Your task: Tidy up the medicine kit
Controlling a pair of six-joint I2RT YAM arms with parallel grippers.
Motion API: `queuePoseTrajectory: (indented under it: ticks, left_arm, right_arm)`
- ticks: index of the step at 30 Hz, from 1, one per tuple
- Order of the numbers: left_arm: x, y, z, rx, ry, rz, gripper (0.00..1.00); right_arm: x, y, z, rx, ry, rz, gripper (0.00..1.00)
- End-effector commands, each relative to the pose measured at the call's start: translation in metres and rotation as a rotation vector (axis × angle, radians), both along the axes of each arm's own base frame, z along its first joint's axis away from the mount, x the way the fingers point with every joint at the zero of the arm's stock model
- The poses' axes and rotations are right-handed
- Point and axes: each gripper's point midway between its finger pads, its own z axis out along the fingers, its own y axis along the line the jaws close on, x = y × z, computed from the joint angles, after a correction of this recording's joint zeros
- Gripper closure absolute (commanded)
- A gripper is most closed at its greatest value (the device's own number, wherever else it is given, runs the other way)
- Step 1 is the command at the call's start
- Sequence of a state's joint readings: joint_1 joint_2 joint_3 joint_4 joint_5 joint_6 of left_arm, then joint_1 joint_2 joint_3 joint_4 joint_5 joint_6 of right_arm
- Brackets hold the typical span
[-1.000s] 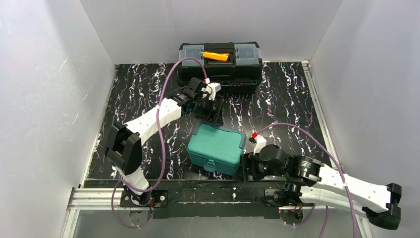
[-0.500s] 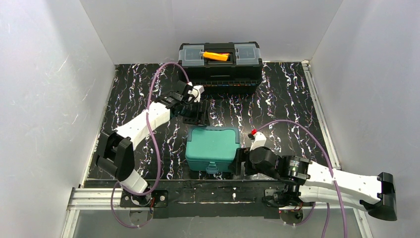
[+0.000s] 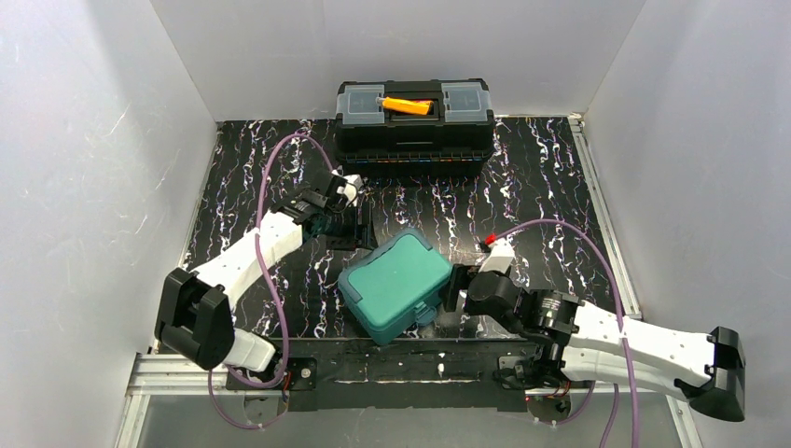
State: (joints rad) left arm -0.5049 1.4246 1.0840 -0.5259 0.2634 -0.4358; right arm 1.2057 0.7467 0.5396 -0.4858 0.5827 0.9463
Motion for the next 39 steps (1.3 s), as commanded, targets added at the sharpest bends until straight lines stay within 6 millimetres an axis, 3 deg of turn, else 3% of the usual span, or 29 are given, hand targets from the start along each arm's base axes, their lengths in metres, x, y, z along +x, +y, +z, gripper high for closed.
queuePoseTrajectory:
  ticks: [1, 12, 21, 26, 33, 39]
  left_arm:
    - [-0.036, 0.010, -0.003, 0.005, 0.081, 0.004, 0.36]
    - [-0.041, 0.028, 0.000, 0.037, 0.036, 0.093, 0.29]
    - [-0.035, 0.062, 0.023, 0.117, -0.086, 0.217, 0.21]
    - [-0.043, 0.064, 0.035, 0.078, -0.116, 0.213, 0.20]
    - [-0.065, 0.054, 0.049, -0.025, -0.118, 0.148, 0.19]
    - [-0.079, 0.047, 0.052, -0.082, -0.087, 0.108, 0.18]
  right_arm:
    - [0.031, 0.008, 0.026, 0.097, -0.083, -0.094, 0.07]
    - [0.069, -0.004, 0.046, 0.067, -0.095, -0.096, 0.05]
    - [0.057, -0.020, 0.066, -0.008, -0.056, -0.039, 0.05]
    - [0.042, -0.011, 0.068, 0.061, -0.002, 0.008, 0.05]
    - [0.023, 0.019, 0.071, 0.251, 0.075, 0.093, 0.07]
    - [0.019, 0.044, 0.071, 0.332, 0.149, 0.139, 0.08]
